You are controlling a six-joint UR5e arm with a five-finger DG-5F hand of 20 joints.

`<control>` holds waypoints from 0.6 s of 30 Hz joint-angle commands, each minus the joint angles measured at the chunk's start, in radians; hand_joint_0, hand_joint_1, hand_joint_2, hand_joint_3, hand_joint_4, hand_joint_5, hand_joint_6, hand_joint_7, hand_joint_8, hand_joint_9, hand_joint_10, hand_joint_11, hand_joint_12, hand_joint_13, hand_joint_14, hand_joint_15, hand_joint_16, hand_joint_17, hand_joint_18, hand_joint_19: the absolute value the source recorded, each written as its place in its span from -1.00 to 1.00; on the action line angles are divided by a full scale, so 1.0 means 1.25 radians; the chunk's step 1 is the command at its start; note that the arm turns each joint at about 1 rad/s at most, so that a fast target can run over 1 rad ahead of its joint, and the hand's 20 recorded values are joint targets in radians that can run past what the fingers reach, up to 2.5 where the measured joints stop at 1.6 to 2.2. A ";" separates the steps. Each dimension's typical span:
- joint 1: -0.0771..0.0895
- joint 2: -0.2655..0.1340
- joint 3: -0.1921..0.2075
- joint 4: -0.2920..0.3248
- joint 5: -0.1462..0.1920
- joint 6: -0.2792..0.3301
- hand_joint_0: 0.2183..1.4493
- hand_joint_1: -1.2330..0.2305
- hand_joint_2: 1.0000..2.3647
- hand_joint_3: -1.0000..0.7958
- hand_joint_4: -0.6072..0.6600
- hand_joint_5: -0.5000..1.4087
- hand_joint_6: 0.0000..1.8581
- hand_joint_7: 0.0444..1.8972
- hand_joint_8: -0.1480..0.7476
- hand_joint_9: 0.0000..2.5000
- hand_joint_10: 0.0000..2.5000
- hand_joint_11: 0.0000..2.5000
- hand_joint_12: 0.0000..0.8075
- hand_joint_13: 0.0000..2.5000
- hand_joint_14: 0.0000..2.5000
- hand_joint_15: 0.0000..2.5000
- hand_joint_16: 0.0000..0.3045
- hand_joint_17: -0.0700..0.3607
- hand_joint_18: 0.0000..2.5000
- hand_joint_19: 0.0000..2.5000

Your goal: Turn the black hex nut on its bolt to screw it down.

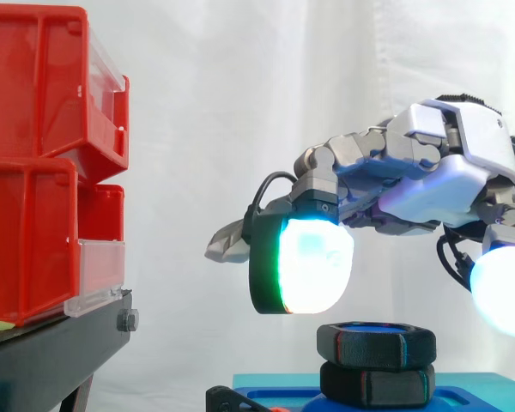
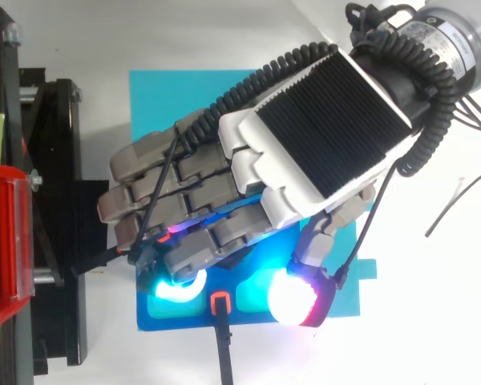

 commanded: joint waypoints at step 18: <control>0.016 0.017 0.088 -0.306 0.087 -0.283 -0.68 -0.15 -1.00 -0.44 0.46 -0.67 -0.46 0.09 0.05 -0.71 -0.99 -0.74 -0.09 -0.72 -1.00 -0.97 -0.63 -0.08 -0.74 -0.90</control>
